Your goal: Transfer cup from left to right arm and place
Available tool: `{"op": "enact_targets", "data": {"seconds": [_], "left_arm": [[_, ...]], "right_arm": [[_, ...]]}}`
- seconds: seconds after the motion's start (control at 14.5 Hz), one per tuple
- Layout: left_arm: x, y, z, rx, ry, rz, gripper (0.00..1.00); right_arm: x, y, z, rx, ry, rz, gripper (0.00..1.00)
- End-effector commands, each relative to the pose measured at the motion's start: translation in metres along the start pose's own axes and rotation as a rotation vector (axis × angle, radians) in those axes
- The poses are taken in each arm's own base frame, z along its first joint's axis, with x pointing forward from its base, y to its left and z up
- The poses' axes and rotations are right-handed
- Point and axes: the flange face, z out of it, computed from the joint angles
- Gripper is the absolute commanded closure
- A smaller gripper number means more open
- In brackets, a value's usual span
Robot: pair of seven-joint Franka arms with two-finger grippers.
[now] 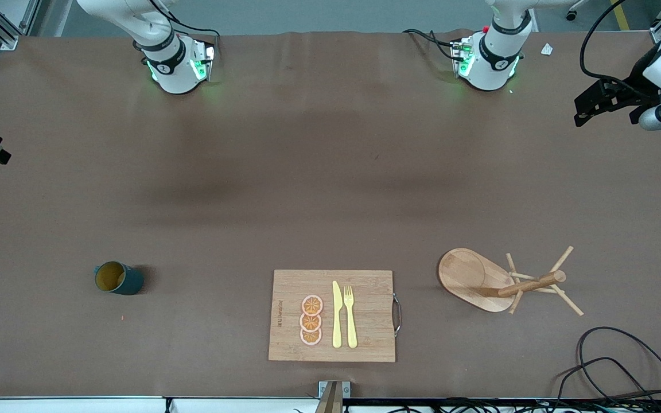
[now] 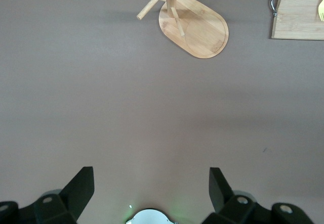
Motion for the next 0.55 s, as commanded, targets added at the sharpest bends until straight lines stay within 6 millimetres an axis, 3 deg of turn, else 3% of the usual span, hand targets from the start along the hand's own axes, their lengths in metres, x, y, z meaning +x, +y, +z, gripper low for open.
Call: {"op": "enact_targets", "data": {"seconds": [0.0,0.48], "left_arm": [[-0.003,0.002,-0.004,0.013,0.001,0.02,0.0],[0.004,0.003,-0.006,0.002,0.008,0.016,0.0]], "right_arm": [[-0.007,-0.005,-0.005,-0.021,0.014,-0.028,0.0],[-0.003,-0.007,-0.02,-0.025,0.035,-0.017,0.0]]}}
